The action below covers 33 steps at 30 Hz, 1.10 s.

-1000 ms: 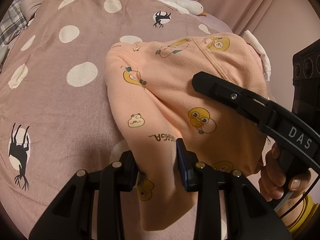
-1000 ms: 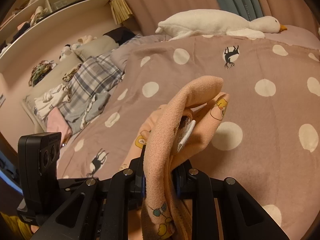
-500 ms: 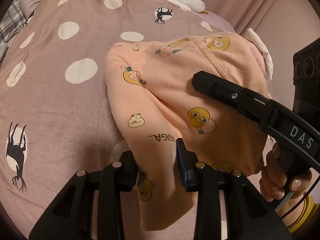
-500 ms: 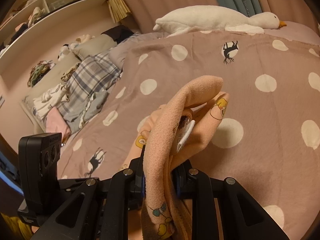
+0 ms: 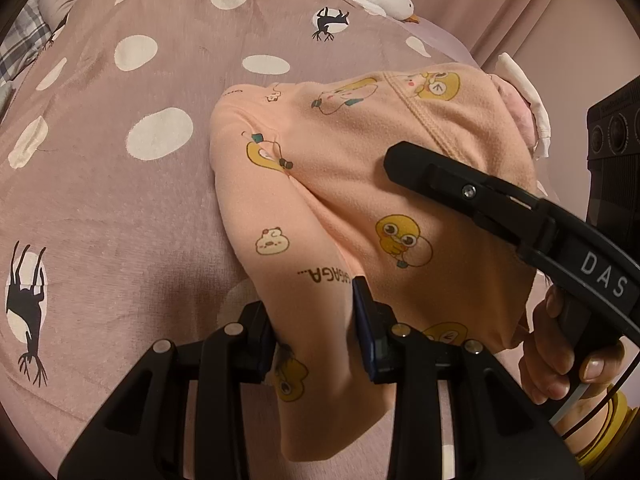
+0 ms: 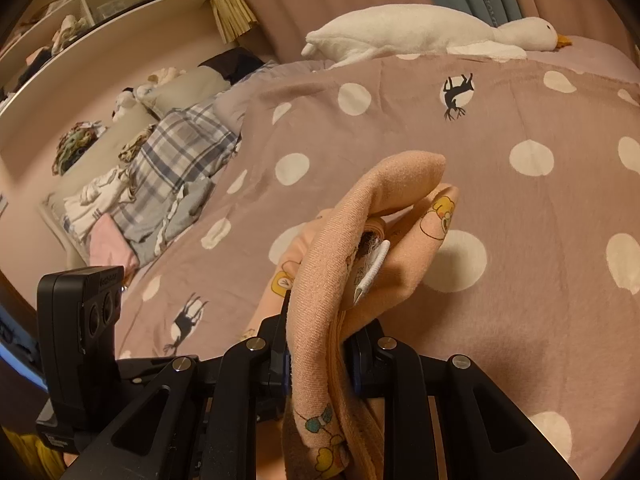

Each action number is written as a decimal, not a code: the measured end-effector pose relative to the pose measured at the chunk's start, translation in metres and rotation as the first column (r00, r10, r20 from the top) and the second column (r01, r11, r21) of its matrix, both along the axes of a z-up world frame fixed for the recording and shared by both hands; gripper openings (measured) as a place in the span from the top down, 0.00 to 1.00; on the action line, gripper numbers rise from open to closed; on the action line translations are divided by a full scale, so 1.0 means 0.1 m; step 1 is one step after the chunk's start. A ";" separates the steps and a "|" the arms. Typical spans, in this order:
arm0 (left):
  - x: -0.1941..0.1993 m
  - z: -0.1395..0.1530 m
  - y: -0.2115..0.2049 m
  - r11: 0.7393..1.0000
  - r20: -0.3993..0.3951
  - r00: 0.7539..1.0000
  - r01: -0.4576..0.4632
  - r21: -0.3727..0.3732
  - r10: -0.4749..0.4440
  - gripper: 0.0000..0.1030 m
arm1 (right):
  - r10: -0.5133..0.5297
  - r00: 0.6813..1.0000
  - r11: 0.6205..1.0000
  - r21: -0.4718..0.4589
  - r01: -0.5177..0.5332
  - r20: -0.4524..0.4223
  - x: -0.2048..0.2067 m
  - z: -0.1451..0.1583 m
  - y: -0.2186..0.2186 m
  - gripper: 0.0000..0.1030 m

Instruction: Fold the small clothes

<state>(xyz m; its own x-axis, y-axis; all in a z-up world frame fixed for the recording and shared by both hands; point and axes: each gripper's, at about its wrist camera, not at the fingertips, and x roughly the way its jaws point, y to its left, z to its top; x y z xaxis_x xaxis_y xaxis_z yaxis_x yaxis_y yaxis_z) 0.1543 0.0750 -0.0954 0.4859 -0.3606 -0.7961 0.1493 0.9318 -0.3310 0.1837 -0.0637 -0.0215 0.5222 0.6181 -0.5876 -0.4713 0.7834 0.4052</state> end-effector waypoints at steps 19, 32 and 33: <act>0.09 -0.08 -0.01 1.000 -0.036 0.999 0.008 0.005 -0.008 0.66 | -0.009 0.999 1.000 0.011 0.010 -0.049 0.07 -0.10 -0.03 0.78; 0.12 -0.11 -0.03 1.000 -0.044 0.999 0.013 0.014 -0.012 0.66 | -0.023 0.997 0.999 0.029 0.025 -0.077 0.09 -0.15 -0.09 0.78; 0.12 -0.11 -0.03 1.000 -0.045 0.999 0.012 0.013 -0.012 0.66 | -0.024 0.997 0.999 0.030 0.027 -0.078 0.09 -0.15 -0.10 0.78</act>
<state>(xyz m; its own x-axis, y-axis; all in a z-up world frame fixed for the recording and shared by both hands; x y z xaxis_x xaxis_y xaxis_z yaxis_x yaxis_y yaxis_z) 0.1661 0.0722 -0.1061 0.4457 -0.3553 -0.8217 0.1457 0.9344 -0.3250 0.1924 -0.0734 -0.0369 0.4914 0.6239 -0.6077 -0.4172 0.7811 0.4646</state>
